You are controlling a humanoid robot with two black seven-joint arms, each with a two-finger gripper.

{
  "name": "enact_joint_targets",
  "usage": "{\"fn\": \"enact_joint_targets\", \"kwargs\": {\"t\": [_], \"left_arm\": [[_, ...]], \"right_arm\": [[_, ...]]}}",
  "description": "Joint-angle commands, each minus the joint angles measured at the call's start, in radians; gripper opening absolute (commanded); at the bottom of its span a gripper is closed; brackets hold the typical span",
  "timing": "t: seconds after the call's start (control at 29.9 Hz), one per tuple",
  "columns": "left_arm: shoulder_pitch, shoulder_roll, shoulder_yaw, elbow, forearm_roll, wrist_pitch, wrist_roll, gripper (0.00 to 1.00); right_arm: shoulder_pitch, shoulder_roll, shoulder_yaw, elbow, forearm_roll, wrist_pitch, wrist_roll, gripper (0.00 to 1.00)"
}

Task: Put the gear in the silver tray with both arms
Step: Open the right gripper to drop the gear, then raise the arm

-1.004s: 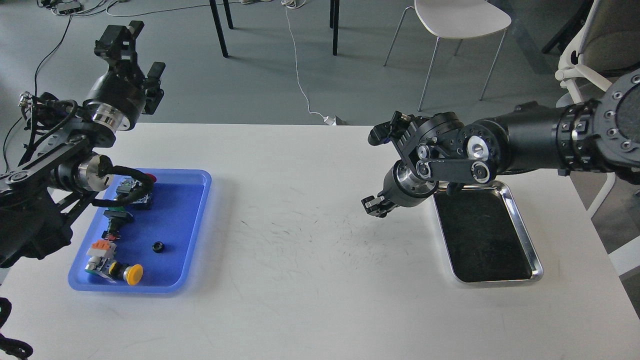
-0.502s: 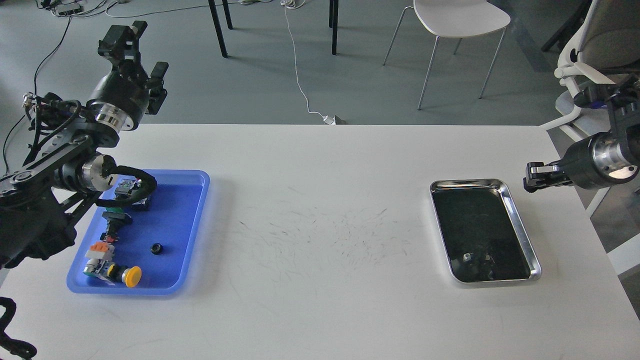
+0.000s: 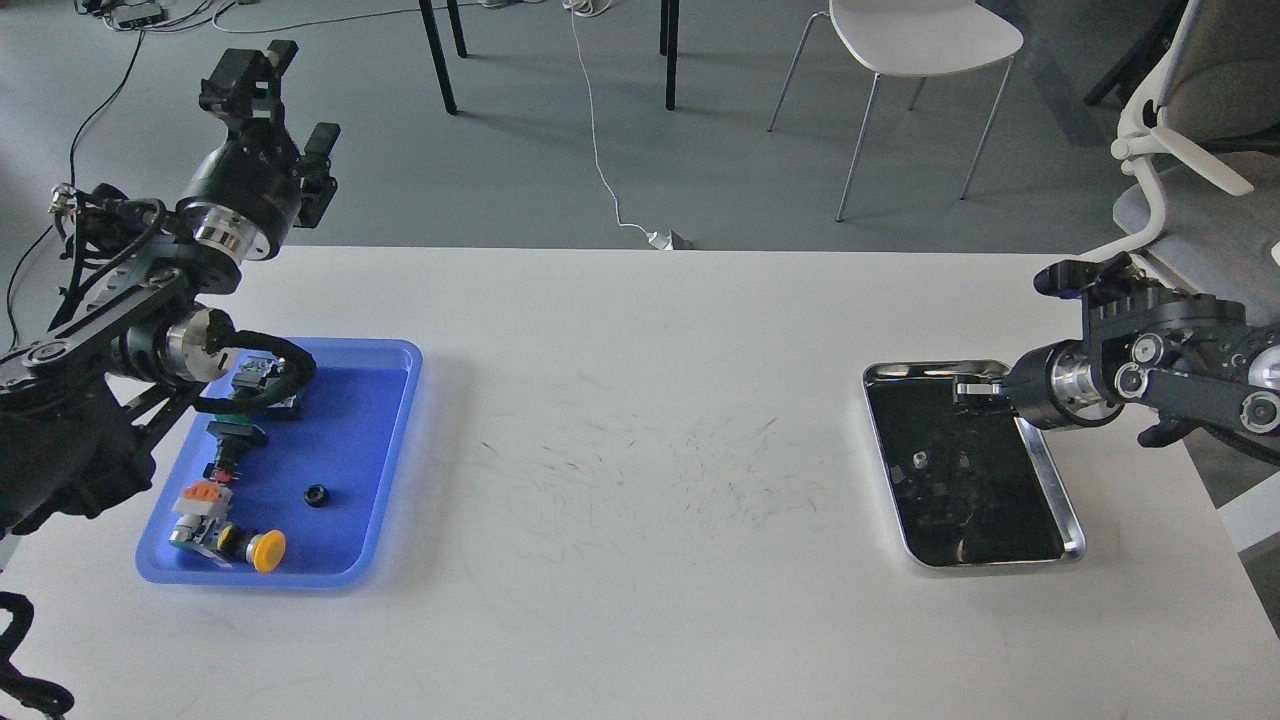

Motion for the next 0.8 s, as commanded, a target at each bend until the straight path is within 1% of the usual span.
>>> {"fn": "enact_joint_targets", "kwargs": {"t": [0.0, 0.1, 0.13, 0.17, 0.2, 0.23, 0.27, 0.3, 0.33, 0.43, 0.54, 0.64, 0.74, 0.77], "left_arm": [[0.000, 0.000, 0.000, 0.000, 0.000, 0.000, 0.000, 0.91], [0.000, 0.000, 0.000, 0.000, 0.000, 0.000, 0.000, 0.91], [0.000, -0.002, 0.000, 0.000, 0.000, 0.000, 0.000, 0.91], [0.000, -0.002, 0.000, 0.000, 0.000, 0.000, 0.000, 0.91], [0.000, -0.002, 0.000, 0.000, 0.000, 0.000, 0.000, 0.91], [0.000, -0.002, 0.000, 0.000, 0.000, 0.000, 0.000, 0.91], [0.000, -0.002, 0.000, 0.000, -0.002, 0.000, 0.000, 0.91], [0.000, -0.002, 0.000, 0.000, 0.000, 0.000, 0.000, 0.91], [0.000, -0.002, 0.000, 0.000, 0.000, 0.000, 0.000, 0.91], [0.000, 0.000, 0.000, 0.002, 0.000, -0.002, 0.006, 0.92], [0.000, 0.015, 0.000, 0.003, -0.002, -0.011, 0.009, 0.93], [-0.005, 0.029, 0.000, 0.003, -0.002, -0.011, 0.012, 0.93], [-0.005, 0.064, 0.008, -0.009, 0.001, -0.014, 0.014, 0.93], [-0.003, 0.083, 0.017, -0.037, 0.001, -0.015, 0.014, 0.93]], "right_arm": [[-0.002, 0.018, 0.001, 0.007, 0.009, 0.009, 0.001, 0.02], [-0.001, 0.007, -0.003, 0.015, 0.010, 0.013, 0.001, 0.05], [-0.001, 0.004, -0.003, 0.018, 0.010, 0.013, 0.001, 0.07], [-0.001, 0.000, -0.003, 0.021, 0.010, 0.013, 0.001, 0.14], [-0.001, -0.007, -0.003, 0.026, 0.010, 0.013, 0.001, 0.26], [-0.001, -0.014, -0.003, 0.030, 0.010, 0.015, 0.001, 0.41], [0.001, -0.022, -0.003, 0.038, 0.012, 0.015, 0.001, 0.65], [0.003, -0.027, 0.000, 0.043, 0.012, 0.015, 0.000, 0.84], [0.009, -0.031, 0.003, 0.044, 0.014, 0.017, 0.000, 0.94], [0.019, -0.037, 0.015, 0.047, 0.014, 0.027, 0.003, 0.95], [0.029, -0.040, 0.084, 0.067, 0.014, 0.023, 0.005, 0.96], [0.047, -0.069, 0.138, 0.093, 0.024, 0.021, 0.009, 0.97], [0.102, -0.077, 0.181, 0.095, 0.116, 0.023, 0.012, 0.97], [0.122, -0.079, 0.196, 0.095, 0.159, 0.024, 0.014, 0.97]]}}
